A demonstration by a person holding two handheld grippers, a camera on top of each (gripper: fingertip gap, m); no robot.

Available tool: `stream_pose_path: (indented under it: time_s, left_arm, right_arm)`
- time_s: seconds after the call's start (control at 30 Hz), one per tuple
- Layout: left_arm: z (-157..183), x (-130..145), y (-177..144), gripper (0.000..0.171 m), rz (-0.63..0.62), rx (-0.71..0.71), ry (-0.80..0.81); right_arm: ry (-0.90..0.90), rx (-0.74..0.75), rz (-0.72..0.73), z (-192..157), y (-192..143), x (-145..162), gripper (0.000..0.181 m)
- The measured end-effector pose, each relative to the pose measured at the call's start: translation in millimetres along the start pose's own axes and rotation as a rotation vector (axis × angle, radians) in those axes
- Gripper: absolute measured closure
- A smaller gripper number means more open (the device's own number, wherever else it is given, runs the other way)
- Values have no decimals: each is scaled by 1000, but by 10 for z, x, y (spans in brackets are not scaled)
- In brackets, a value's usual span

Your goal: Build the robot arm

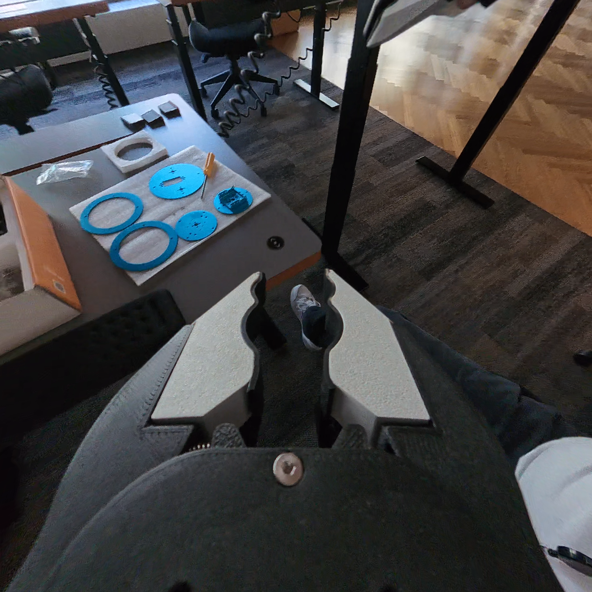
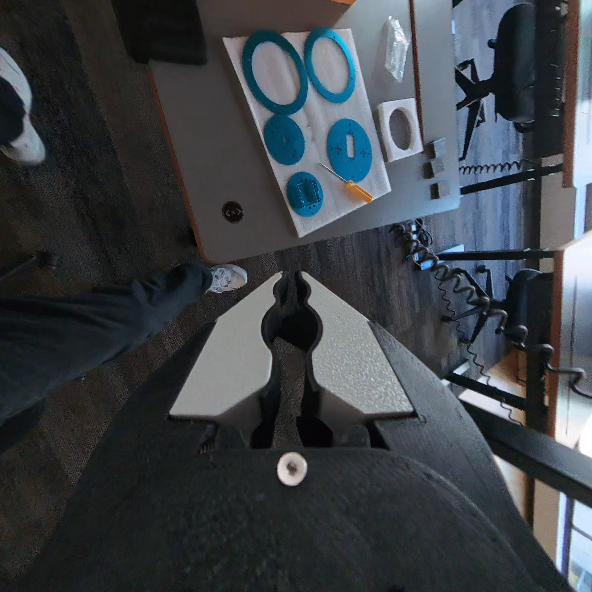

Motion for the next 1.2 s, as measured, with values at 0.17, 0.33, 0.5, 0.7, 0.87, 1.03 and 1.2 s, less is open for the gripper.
stream_pose_path:
  time_s: [0.17,0.33,0.5,0.7,0.87,1.03,1.2]
  left_arm:
    - [-315,490,-184,143,-7,-92,-54]
    - [-689,782,-455,148,-15,-231,-98]
    - [-859,879,-486,147,8,-232,-197]
    - [-768,612,6,145,65,-222,-168]
    - [-492,-23,661,143,281,-86,-49]
    - [-584,-139,1542,136,160,4,-88]
    - [-631,-64,2037,138,65,71,-105]
  right_arm:
    - [13,-197,73,403,1167,-574,177]
    - [45,-400,105,727,2429,-1033,178]
    - [-7,-558,-44,630,3354,-1206,181]
    - [-130,-482,-120,723,3413,-1271,178]
    - [-167,-428,-96,753,3228,-1306,170]
    - [-190,-397,-99,672,3222,-1254,170]
    - [-238,-478,-149,634,3514,-1338,171]
Point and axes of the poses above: each gripper's, where its closed fingertips meet, y out along the fingers, x out of its underside, z = x × y across the jaws, the point moved 4 cm from there along -y, back along the fingers, and after that the axes turned 11 degrees about -z, right-handed, at the moved point
